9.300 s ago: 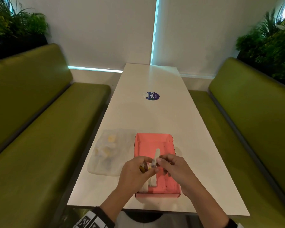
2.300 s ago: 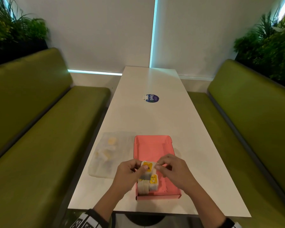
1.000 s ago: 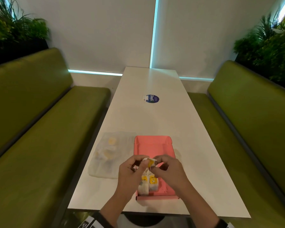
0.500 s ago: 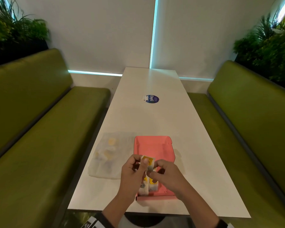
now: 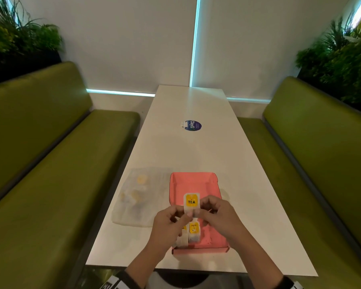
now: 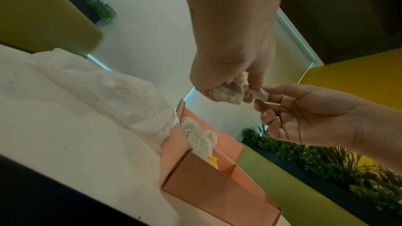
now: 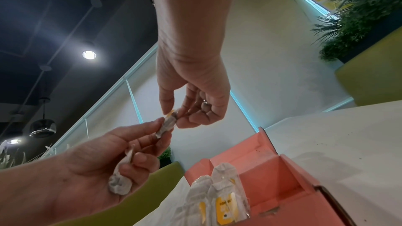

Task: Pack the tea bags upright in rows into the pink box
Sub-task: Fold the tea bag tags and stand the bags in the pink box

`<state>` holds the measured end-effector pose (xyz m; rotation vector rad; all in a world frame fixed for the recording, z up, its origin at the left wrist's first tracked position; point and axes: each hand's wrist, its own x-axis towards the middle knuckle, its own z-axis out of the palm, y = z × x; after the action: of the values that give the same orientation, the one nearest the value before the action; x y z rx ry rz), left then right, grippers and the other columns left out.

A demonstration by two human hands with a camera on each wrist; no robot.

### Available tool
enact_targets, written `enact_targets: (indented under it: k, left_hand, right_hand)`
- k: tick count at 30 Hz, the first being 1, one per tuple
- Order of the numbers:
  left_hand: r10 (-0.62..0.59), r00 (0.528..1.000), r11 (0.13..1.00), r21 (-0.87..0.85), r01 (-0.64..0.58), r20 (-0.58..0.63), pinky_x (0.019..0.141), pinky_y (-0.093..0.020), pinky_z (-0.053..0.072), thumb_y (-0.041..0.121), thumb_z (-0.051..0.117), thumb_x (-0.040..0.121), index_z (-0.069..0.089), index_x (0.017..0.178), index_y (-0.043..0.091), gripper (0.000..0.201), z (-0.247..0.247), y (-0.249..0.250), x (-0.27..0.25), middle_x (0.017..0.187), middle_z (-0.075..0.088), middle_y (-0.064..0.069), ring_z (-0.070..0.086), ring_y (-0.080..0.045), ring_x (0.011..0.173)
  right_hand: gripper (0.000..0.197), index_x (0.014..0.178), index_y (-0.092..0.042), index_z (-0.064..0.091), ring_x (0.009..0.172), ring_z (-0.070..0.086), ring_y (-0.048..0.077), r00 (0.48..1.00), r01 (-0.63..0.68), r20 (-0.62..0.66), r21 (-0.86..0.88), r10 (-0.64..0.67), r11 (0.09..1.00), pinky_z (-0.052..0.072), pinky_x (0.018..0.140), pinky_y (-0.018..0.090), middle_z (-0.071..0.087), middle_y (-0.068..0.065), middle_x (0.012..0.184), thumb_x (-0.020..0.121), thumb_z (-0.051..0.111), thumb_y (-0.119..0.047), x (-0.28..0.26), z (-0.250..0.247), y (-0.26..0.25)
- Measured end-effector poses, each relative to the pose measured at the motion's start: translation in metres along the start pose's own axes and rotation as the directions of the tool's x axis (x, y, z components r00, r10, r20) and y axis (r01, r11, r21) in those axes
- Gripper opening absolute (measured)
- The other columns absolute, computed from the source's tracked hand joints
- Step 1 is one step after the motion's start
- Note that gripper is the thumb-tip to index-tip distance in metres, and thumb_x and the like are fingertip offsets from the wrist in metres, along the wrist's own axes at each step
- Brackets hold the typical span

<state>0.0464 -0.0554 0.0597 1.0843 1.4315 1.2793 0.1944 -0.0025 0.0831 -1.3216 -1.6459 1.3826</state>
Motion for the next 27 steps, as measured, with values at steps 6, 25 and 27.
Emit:
enact_targets:
  k: [6, 25, 27]
  left_hand:
    - [0.01, 1.0, 0.997, 0.07, -0.012, 0.017, 0.047, -0.012, 0.04, 0.02, 0.066, 0.085, 0.07, 0.098, 0.012, 0.016, 0.001, -0.003, 0.002, 0.074, 0.065, 0.003, 0.053, 0.001, 0.048]
    - [-0.309, 0.951, 0.753, 0.609, 0.249, -0.007, 0.057, -0.014, 0.041, 0.021, 0.064, 0.082, 0.029, 0.127, 0.02, 0.057, -0.017, -0.049, 0.006, 0.084, 0.061, 0.001, 0.059, -0.011, 0.074]
    - [-0.318, 0.948, 0.744, 0.616, 0.258, -0.012, 0.054, -0.012, 0.038, 0.021, 0.064, 0.084, 0.028, 0.128, 0.02, 0.057, -0.017, -0.048, 0.006, 0.088, 0.061, 0.0, 0.057, -0.009, 0.071]
  right_hand:
    - [0.01, 0.086, -0.018, 0.072, 0.071, 0.067, 0.008, 0.997, 0.019, 0.08, -0.07, -0.014, 0.997, 0.052, 0.067, 0.019, 0.072, -0.002, 0.081, 0.077, 0.076, -0.021, -0.001, -0.003, 0.001]
    - [0.032, 0.09, -0.007, 0.07, 0.079, 0.055, 0.011, 0.941, -0.268, 0.062, -0.465, 0.333, 0.844, 0.048, 0.071, 0.023, 0.063, 0.0, 0.085, 0.066, 0.083, -0.022, 0.016, 0.011, 0.067]
    - [0.03, 0.089, -0.006, 0.072, 0.077, 0.056, 0.012, 0.938, -0.254, 0.088, -0.482, 0.335, 0.838, 0.048, 0.074, 0.026, 0.064, 0.0, 0.082, 0.066, 0.083, -0.021, 0.017, 0.015, 0.066]
